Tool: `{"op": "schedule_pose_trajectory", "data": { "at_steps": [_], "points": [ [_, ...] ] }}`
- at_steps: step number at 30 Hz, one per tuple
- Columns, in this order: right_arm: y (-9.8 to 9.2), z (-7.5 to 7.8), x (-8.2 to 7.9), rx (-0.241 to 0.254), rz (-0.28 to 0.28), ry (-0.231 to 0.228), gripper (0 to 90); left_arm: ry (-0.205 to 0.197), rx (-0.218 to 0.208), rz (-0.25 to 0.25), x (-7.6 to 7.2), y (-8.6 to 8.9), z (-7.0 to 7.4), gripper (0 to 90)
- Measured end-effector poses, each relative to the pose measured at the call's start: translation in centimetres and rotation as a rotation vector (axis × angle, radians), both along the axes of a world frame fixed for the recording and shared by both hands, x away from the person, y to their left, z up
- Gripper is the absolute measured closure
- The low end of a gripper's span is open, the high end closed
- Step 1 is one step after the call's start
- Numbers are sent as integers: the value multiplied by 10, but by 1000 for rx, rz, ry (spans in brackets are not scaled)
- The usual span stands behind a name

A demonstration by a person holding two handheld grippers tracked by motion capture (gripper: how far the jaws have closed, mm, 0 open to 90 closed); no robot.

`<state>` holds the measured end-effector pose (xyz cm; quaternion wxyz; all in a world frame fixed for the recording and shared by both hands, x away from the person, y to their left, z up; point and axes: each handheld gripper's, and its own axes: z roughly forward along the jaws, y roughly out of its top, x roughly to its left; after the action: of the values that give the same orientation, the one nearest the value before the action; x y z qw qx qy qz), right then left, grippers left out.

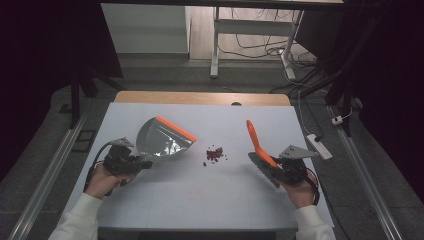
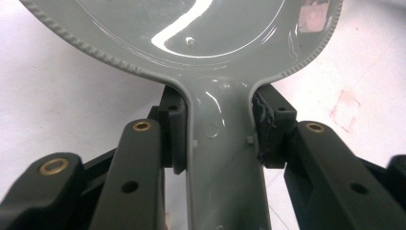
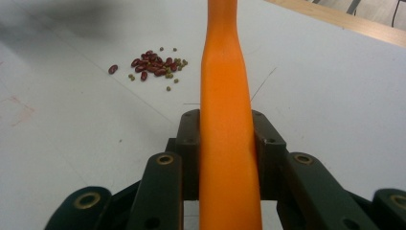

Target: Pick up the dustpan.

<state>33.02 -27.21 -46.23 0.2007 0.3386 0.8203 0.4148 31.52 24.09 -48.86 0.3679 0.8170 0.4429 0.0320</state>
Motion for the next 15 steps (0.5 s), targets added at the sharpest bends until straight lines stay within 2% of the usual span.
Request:
{"op": "schedule_pose_trajectory", "data": {
  "at_steps": [11, 15],
  "points": [
    [16, 4, 16, 7, 10, -3, 701, 6, 6, -107, -9, -11, 3, 616],
    [19, 3, 21, 15, 9, 1, 701, -1, 12, -122, -11, -14, 3, 616]
  ]
}}
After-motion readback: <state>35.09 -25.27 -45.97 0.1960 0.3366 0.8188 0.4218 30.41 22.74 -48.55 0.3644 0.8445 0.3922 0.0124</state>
